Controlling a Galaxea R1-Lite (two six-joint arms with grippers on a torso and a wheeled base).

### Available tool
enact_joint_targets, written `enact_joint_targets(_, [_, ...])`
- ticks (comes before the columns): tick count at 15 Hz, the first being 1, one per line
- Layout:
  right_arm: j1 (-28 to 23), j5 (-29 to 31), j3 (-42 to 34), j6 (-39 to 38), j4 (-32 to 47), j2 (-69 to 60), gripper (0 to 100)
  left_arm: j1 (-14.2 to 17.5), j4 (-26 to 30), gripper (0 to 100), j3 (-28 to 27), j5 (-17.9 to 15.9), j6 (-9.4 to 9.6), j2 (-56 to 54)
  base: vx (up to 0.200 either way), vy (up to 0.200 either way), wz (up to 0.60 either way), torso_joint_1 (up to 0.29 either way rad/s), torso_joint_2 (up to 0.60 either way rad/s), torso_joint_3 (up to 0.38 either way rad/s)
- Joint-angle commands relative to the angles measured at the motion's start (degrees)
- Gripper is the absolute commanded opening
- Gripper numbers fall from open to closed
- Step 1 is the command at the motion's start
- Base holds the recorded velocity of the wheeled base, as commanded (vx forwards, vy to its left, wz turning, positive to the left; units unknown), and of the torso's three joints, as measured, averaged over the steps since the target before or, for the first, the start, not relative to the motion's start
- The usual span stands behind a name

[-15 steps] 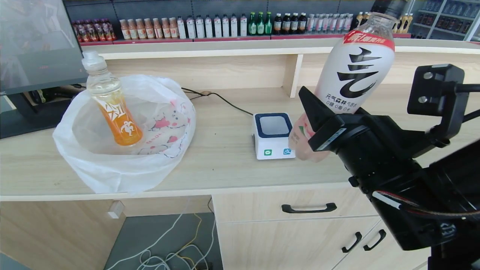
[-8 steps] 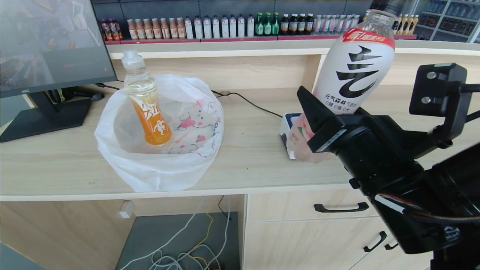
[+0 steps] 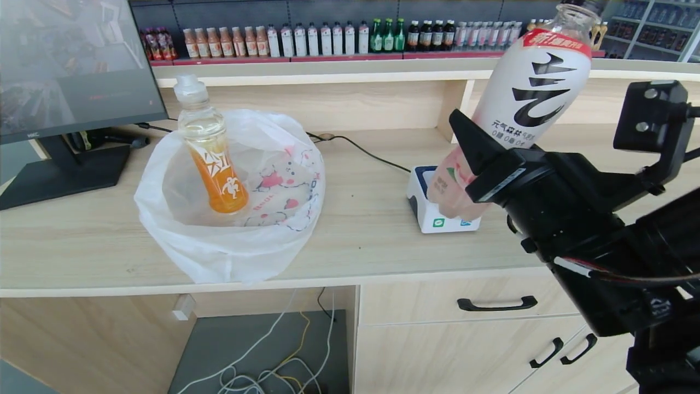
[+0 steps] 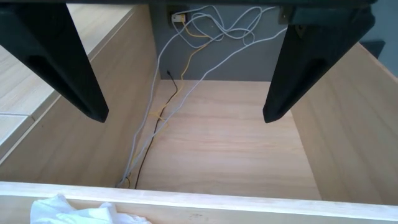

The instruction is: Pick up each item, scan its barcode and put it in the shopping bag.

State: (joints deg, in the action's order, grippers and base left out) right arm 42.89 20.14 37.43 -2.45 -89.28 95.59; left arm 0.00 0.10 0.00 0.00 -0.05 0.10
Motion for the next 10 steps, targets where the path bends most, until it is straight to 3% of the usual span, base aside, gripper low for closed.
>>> enact_joint_targets(1, [-4.7, -1.9, 3.6, -4.1, 3.5, 0.6, 0, 0.1, 0.0, 100, 0.0, 0.0, -0.04, 0.0, 0.0, 0.0, 0.0, 0.0, 0.0, 0.0])
enact_joint_targets(5, [-4.8, -1.2, 13.6, -17.9, 14.4, 0.6, 0, 0.0, 0.0, 100, 0.0, 0.0, -0.04, 0.0, 0.0, 0.0, 0.0, 0.0, 0.0, 0.0])
enact_joint_targets(10, [-5.5, -1.0, 15.3, -29.5, 22.7, 1.2, 0, 0.0, 0.0, 100, 0.0, 0.0, -0.04, 0.0, 0.0, 0.0, 0.0, 0.0, 0.0, 0.0])
